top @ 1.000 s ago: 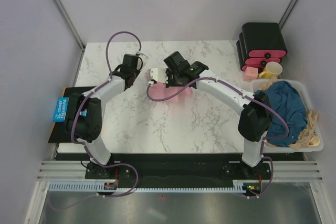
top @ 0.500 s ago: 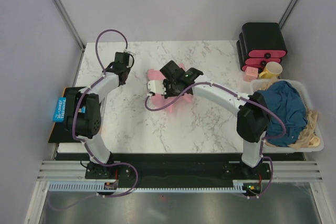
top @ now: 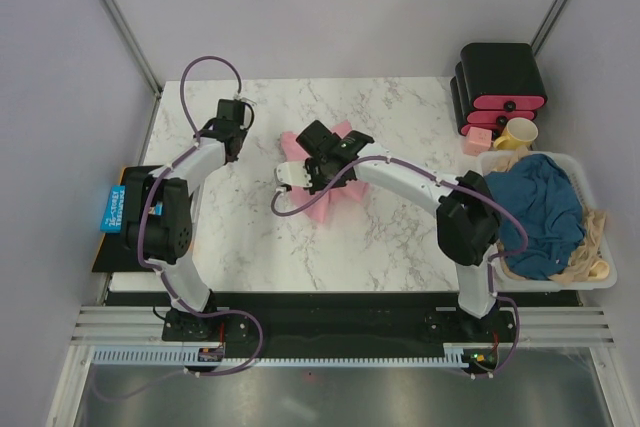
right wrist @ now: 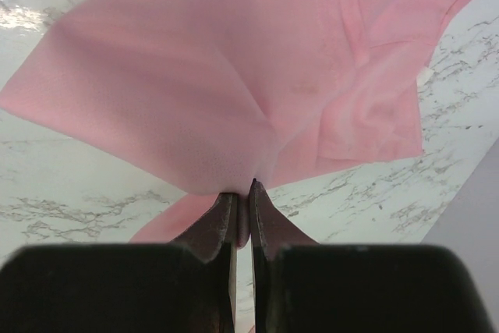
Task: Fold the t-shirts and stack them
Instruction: Fold the long partially folded tshirt into a neat square
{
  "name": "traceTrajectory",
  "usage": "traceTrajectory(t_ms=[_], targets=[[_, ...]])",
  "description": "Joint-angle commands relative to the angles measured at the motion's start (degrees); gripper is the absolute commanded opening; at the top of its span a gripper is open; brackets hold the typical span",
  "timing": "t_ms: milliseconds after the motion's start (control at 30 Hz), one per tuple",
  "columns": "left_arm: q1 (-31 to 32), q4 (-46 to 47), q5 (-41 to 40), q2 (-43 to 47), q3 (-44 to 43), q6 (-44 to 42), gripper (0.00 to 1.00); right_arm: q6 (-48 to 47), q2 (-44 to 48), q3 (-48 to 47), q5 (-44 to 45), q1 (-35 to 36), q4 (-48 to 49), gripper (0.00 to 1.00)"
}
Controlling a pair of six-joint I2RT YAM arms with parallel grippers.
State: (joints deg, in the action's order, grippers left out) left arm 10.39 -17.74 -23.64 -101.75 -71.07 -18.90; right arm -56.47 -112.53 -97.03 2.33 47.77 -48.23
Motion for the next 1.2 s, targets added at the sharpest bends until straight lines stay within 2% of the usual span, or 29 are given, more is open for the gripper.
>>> traceTrajectory(t_ms=[0, 633, 733, 900, 1167], targets=[[-0.4, 0.0, 0.4, 1.5, 0.4, 1.8, 0.37, -1.3, -1.7, -5.1, 0.8, -0.9, 0.4, 0.00], [-0.5, -1.0, 1.3, 1.7, 1.3, 1.8, 0.36, -2.9, -10.5, -21.4, 3.3, -5.9, 2.1, 0.00], [-0.5, -1.1, 2.1, 2.2, 0.9, 2.0, 0.36, -2.9, -9.6, -20.7, 2.2, -5.9, 2.2, 0.00], [-0.5, 0.7, 10.1, 3.0, -1.3, 4.3, 0.36, -2.7, -7.5, -16.8, 1.6, -6.0, 2.4, 0.00], [-0.5, 0.2, 10.0, 2.2, -0.8, 4.6, 0.35, -0.3, -1.2, -13.3, -0.9, -6.3, 1.2, 0.00]])
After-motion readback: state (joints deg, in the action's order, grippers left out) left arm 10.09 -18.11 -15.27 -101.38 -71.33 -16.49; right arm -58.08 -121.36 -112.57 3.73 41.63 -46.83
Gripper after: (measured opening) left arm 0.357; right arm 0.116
